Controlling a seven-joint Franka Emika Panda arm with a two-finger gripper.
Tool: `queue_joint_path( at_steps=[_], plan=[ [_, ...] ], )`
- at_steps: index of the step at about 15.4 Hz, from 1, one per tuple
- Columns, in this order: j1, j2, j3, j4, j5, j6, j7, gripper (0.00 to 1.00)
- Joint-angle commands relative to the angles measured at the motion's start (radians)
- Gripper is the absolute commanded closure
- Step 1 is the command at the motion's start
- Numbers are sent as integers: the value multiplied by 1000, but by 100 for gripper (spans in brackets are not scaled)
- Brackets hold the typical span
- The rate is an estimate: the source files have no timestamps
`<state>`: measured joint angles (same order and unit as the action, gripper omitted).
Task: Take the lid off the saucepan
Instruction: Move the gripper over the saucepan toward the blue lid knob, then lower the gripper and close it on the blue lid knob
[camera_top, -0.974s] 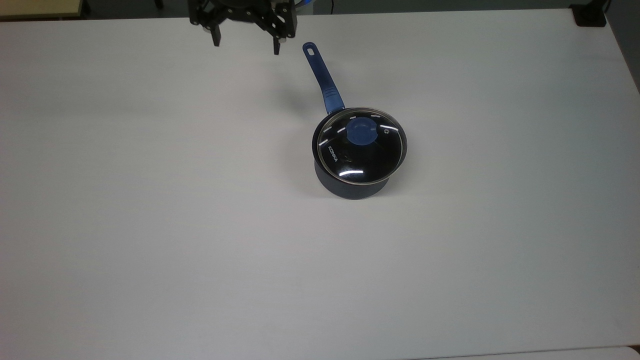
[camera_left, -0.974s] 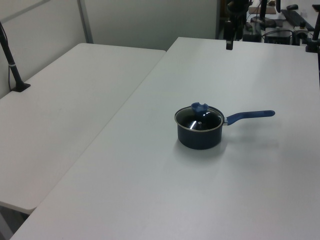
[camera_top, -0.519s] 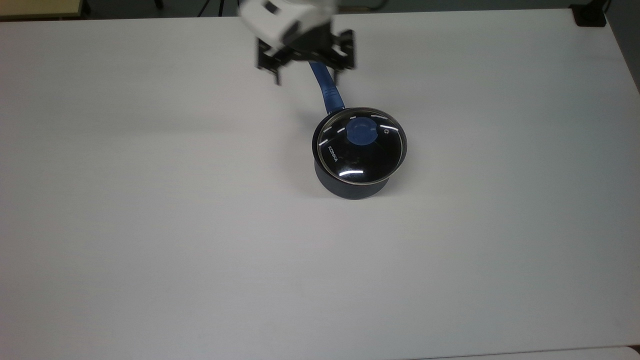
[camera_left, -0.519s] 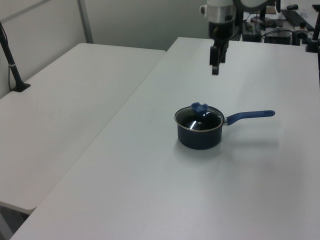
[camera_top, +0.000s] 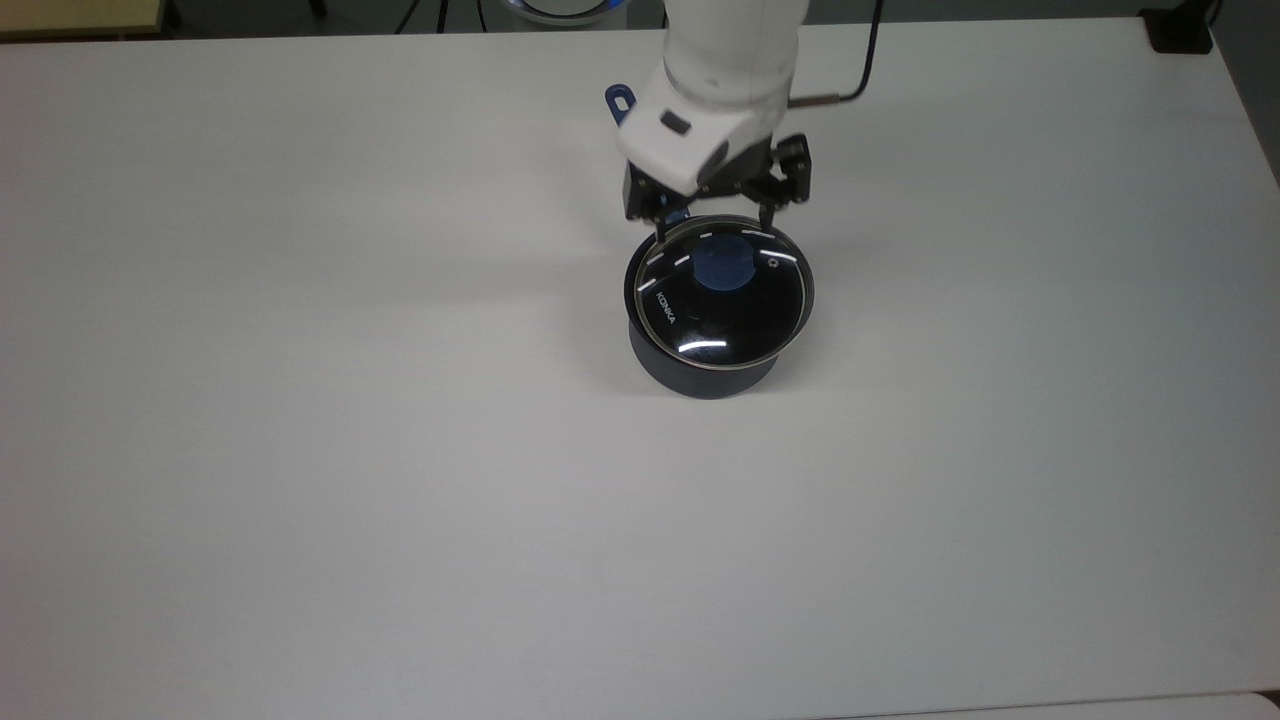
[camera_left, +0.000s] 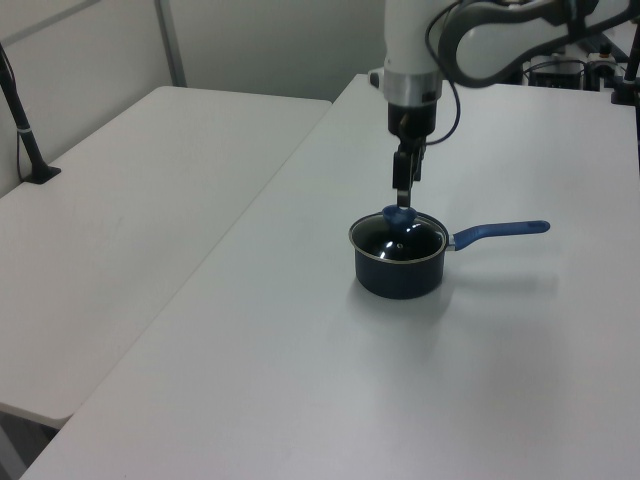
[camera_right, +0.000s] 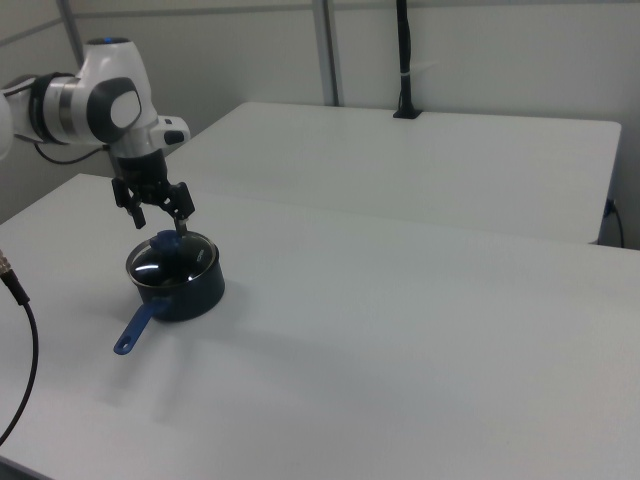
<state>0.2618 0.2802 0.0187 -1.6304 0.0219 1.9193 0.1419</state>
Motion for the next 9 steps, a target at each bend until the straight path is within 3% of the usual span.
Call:
queue_joint_path(
  at_steps=[1, 4, 7, 9],
  plan=[
    [30, 25, -11, -5, 16, 59, 45, 0],
    [31, 48, -11, -5, 16, 73, 56, 0],
    [31, 54, -11, -6, 12, 92, 59, 17],
    [30, 62, -11, -6, 9, 92, 58, 19]
  ],
)
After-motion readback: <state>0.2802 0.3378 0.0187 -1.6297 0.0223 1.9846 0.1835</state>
